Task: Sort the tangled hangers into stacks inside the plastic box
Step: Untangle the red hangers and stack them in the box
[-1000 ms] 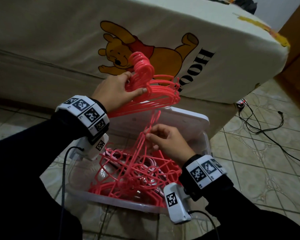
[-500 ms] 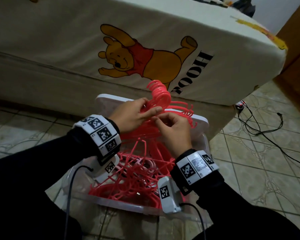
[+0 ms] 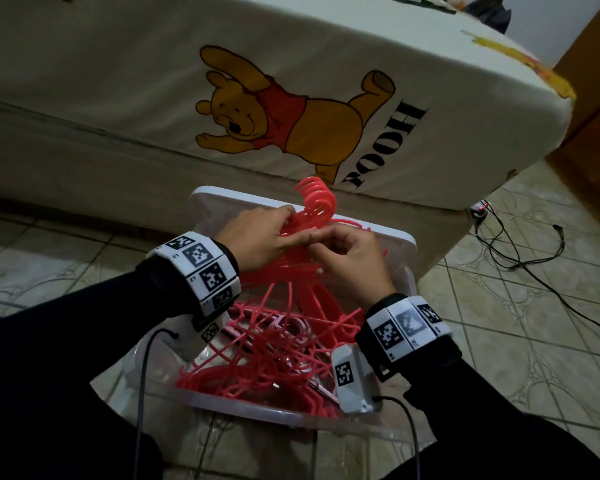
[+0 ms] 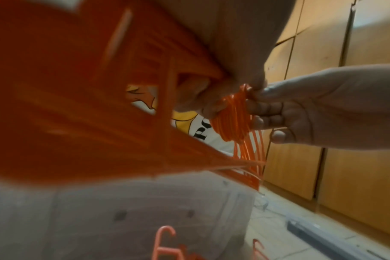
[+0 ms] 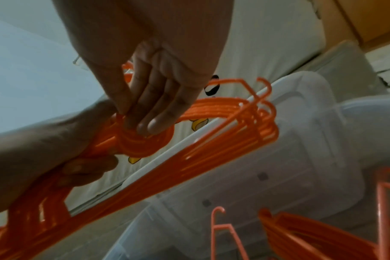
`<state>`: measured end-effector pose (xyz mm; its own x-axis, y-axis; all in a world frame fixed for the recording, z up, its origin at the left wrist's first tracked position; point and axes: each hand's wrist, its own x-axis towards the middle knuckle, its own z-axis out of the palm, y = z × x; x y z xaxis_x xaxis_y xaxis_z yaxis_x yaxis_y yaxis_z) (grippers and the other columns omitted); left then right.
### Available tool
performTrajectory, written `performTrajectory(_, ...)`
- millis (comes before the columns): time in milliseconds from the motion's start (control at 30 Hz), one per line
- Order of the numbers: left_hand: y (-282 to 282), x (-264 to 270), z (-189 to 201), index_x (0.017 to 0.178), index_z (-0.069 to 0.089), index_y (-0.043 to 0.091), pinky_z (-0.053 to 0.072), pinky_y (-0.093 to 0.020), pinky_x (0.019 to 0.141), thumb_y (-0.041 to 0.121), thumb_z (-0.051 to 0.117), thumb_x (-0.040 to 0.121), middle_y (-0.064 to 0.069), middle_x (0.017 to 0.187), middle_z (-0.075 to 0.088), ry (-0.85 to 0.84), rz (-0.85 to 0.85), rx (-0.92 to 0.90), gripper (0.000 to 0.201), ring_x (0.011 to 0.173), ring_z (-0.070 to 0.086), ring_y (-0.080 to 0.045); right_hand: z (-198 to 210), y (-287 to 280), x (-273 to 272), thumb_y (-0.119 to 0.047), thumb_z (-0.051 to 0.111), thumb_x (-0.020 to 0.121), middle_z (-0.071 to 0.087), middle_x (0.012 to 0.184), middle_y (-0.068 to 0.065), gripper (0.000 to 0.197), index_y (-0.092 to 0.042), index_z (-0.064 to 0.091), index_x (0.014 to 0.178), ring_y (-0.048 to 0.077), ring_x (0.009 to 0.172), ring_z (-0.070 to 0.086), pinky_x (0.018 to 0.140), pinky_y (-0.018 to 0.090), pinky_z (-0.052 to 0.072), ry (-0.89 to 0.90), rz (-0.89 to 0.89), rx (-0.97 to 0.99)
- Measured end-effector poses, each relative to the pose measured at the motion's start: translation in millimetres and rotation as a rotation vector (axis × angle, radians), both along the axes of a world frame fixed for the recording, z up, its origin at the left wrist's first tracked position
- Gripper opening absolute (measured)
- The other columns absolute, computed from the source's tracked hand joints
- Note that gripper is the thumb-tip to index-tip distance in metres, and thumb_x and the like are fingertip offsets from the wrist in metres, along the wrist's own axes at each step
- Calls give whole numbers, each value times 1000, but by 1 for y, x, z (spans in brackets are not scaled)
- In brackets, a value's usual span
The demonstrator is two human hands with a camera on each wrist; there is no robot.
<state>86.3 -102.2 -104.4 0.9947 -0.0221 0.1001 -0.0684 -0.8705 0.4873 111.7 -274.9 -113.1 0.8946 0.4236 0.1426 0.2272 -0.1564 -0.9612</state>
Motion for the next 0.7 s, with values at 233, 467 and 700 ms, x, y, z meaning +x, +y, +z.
performTrajectory(233,12,7,5,106,59,26,49,-34,74,85,30,70,5,87,64,-22,86,-37,75,79,60,-17,-24,0,-7,-10,62,82,66,75,0,6,-15,62,80,16,70,61,68,30,49,-338,113,-483)
performTrajectory(467,19,10,15,112,62,26,52,-39,81,88,33,67,2,99,69,-10,86,-53,83,88,64,-17,-86,31,-31,-12,49,91,64,107,15,24,-9,60,112,35,95,64,71,38,48,-502,664,-1300)
performTrajectory(700,16,5,16,112,62,27,52,-39,82,86,34,64,5,98,70,23,51,-81,82,89,64,-14,-108,41,-38,-10,36,96,57,127,20,38,-4,46,132,39,111,58,88,54,48,-422,704,-1380)
